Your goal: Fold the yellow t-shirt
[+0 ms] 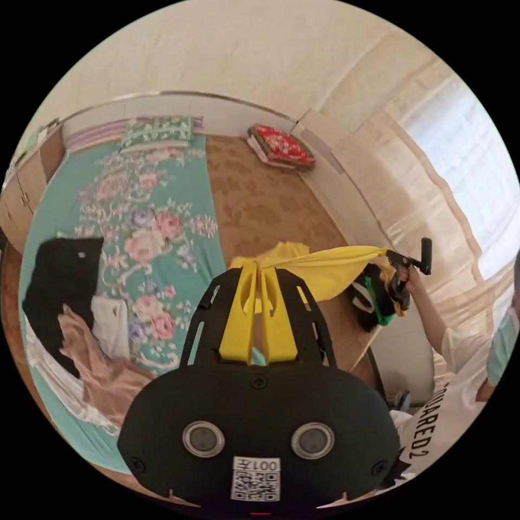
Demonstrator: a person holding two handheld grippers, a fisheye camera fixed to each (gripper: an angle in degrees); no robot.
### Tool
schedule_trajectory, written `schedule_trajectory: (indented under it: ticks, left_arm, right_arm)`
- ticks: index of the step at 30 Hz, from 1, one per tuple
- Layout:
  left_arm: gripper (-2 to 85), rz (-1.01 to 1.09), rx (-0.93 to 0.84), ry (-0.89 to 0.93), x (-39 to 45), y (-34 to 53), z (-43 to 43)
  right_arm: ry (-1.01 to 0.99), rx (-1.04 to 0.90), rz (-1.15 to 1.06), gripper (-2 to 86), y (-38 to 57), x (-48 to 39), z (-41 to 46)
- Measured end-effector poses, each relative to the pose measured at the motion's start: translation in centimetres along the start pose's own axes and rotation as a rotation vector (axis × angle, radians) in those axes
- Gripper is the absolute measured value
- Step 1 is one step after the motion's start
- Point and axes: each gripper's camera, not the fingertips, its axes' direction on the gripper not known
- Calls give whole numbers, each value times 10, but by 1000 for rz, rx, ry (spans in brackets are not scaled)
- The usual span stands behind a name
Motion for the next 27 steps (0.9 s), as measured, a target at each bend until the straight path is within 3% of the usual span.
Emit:
schedule_trajectory:
  ticks: [5,13,19,27]
  left_arm:
    - [-9,233,224,-191,105,-89,-143]
    - [-9,315,250,-207,195,-38,-251]
    - [-9,286,80,-200,205,75,-220]
    - [-9,54,-247,-197,165,258,-74]
  right_arm:
    - [-8,323,-103,1,-85,-49,-108]
    - [146,225,-348,2,-71,-150,-191]
    - [165,-18,-418,4,18,-176,-151]
    - [146,-440,-231,3,178,-134,22]
